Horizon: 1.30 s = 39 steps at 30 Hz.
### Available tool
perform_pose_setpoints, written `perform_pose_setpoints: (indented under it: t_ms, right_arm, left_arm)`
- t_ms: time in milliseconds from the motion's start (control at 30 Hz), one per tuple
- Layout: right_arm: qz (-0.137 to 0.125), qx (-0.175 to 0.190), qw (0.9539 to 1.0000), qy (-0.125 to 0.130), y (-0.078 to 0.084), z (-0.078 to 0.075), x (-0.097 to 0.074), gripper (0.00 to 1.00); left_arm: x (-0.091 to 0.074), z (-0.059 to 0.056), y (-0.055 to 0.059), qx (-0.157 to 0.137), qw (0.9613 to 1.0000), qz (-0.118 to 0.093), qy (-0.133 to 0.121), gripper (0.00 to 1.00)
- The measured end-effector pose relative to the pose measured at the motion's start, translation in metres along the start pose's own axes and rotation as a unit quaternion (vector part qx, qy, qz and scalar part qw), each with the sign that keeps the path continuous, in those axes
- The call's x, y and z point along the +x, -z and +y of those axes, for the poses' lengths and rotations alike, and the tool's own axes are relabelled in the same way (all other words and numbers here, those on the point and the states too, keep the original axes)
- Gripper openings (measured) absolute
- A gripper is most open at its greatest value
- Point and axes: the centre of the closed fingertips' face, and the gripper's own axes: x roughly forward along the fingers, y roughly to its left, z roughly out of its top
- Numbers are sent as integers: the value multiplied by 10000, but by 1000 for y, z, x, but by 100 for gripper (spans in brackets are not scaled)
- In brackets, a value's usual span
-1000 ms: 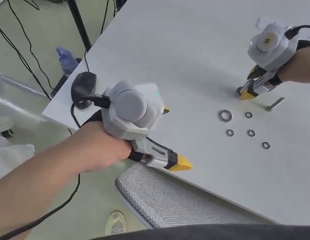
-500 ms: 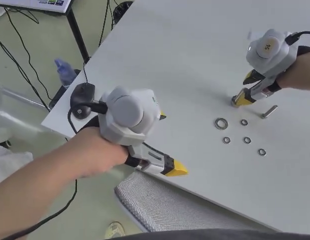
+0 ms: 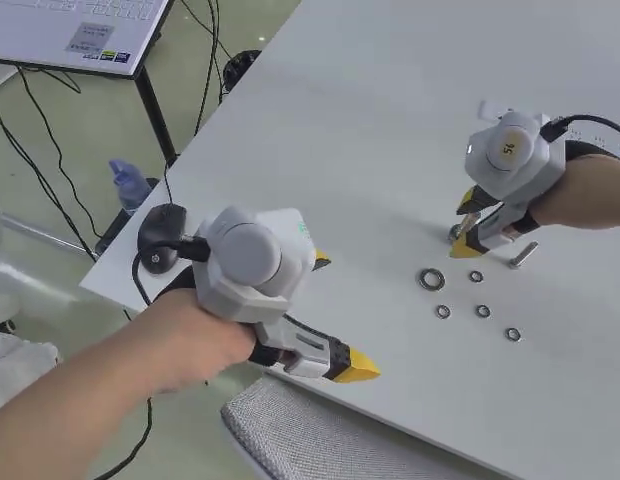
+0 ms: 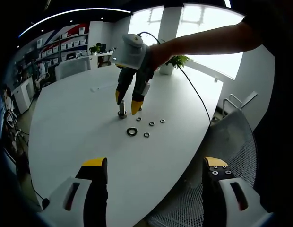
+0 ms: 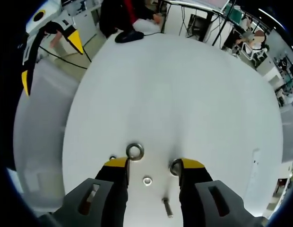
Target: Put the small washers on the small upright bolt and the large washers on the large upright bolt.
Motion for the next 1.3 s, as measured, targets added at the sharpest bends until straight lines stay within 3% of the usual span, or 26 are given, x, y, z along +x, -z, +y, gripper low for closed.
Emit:
perform_pose_setpoints:
  t_ms: [67, 133, 267, 467, 833, 1300]
  right_arm:
    - [-82, -92, 9999, 55, -2, -2, 2, 43]
    - [-129, -19, 9999, -7, -4, 6, 2, 43]
    - [-16, -117, 9999, -80, 0, 21, 9, 43]
    - [27, -65, 9999, -132, 4, 23, 15, 43]
    - [-113, 16, 9998, -179, -4, 33, 29, 43]
    - [217, -152, 9995, -172, 11, 39, 55, 42]
  left_arm:
    - [-1, 1, -3, -1, 10000, -65, -1, 82]
    - [-2, 2, -6, -74, 9998, -165, -15, 83]
    - [0, -1, -5, -86, 9998, -179, 24, 83]
    - [-1, -3, -5, -162, 9995, -249, 47, 83]
    - [-6, -1, 1, -44, 9999, -144, -40, 83]
    - [-4, -6, 11, -52, 10000, -31, -11, 81]
